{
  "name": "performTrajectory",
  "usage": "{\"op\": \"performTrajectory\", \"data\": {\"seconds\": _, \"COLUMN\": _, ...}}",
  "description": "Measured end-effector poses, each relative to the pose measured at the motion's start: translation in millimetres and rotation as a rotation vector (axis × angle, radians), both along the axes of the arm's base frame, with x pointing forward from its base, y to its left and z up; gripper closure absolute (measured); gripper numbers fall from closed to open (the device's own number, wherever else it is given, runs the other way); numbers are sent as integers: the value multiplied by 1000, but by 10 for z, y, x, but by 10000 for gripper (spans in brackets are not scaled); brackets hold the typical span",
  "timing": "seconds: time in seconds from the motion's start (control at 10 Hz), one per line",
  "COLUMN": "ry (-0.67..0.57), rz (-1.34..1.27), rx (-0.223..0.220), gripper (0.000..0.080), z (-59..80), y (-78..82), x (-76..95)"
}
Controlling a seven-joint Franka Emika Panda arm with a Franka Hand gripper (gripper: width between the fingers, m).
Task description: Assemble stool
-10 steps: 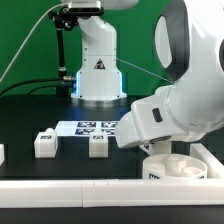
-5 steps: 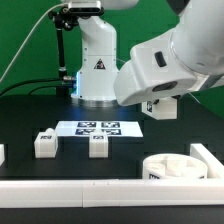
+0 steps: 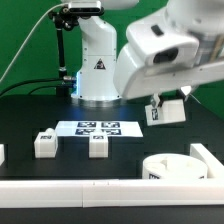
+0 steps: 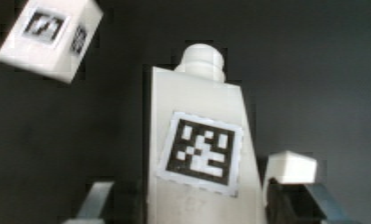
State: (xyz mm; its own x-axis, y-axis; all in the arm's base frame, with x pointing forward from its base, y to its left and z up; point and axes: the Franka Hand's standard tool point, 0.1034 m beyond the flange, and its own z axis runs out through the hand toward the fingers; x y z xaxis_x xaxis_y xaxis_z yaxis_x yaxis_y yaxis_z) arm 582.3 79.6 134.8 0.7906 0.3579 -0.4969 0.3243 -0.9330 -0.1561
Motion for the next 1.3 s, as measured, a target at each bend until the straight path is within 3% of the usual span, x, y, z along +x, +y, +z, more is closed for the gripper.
{"op": "performTrajectory", "data": {"seconds": 0.2, "ry": -198, "rz": 35, "rx": 41, "gripper": 479, "z": 241, "y": 47, "x": 266}}
{"op": "performTrajectory", "data": {"seconds": 0.3, "ry": -230, "rz": 26, "rx": 47, "gripper": 479, "z": 202, "y": 25, "x": 204}}
{"op": "performTrajectory", "data": {"seconds": 0.6, "ry": -433, "rz": -2, "rx": 83, "gripper": 479, "z": 162, "y": -1, "x": 316}}
{"op": "performTrajectory", "data": {"seconds": 0.7, "ry": -566, "rz": 28, "rx": 104, "gripper": 479, "z": 85, "y": 26, "x": 382}}
{"op": "performTrajectory", "data": {"seconds": 0.9, "ry": -770, "rz": 131, "rx": 134, "gripper": 479, "z": 87, "y": -27, "x": 461}}
{"op": "performTrajectory", "data": {"seconds": 1.3, "ry": -995, "rz": 159, "rx": 134, "gripper": 479, "z": 71, "y": -216, "x": 542}}
